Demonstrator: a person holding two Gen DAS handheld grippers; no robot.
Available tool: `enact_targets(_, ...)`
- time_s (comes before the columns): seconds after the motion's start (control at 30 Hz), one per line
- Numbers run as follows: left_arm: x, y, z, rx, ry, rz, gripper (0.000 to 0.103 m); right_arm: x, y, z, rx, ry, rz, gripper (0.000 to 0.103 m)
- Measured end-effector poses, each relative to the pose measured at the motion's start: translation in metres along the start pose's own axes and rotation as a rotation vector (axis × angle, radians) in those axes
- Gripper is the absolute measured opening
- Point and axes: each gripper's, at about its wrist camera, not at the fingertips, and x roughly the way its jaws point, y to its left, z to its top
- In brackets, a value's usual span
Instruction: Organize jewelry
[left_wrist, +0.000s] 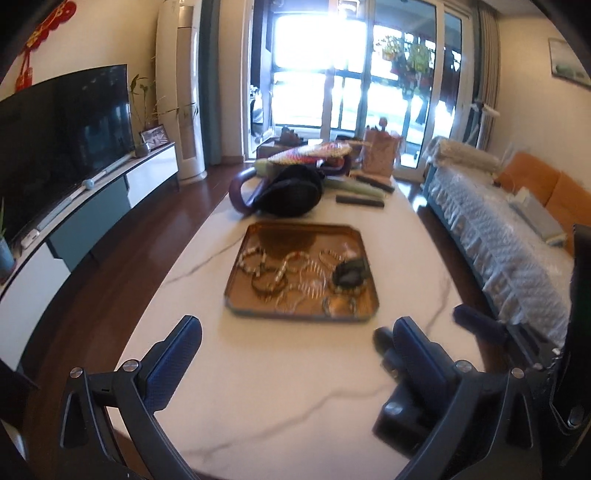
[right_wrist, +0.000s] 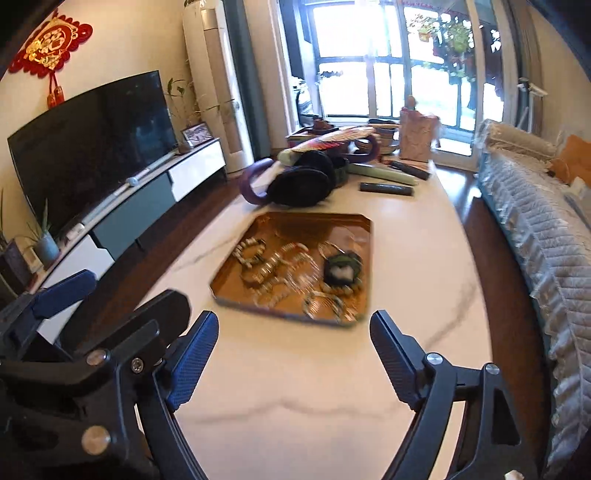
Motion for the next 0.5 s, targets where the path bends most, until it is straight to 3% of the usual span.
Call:
enact_targets(0.13, -0.005, -0.013, -0.029, 0.024, 0.032, 0.06, 0.103, -0.009, -0.008, -0.039, 0.021, 0.009, -0.06, 0.082)
enact_targets(0.2, -0.004, -0.013, -0.035, 0.014, 0.056, 0.066, 0.103, -0.005, -0.011, -0.048, 0.039, 0.04, -0.044, 0.082)
enact_targets(0.3, -0.006, -0.012, -0.037, 0.015, 0.061, 0.058, 0.103, -0.002, -0.013, -0.052, 0.04, 0.066, -0.006, 0.082)
enact_targets(0.5, -0.01, -0.011, -0.039, -0.013, 0.04, 0.072, 0.103, -0.01, -0.011, -0.052, 0.012, 0.023, -0.03, 0.082)
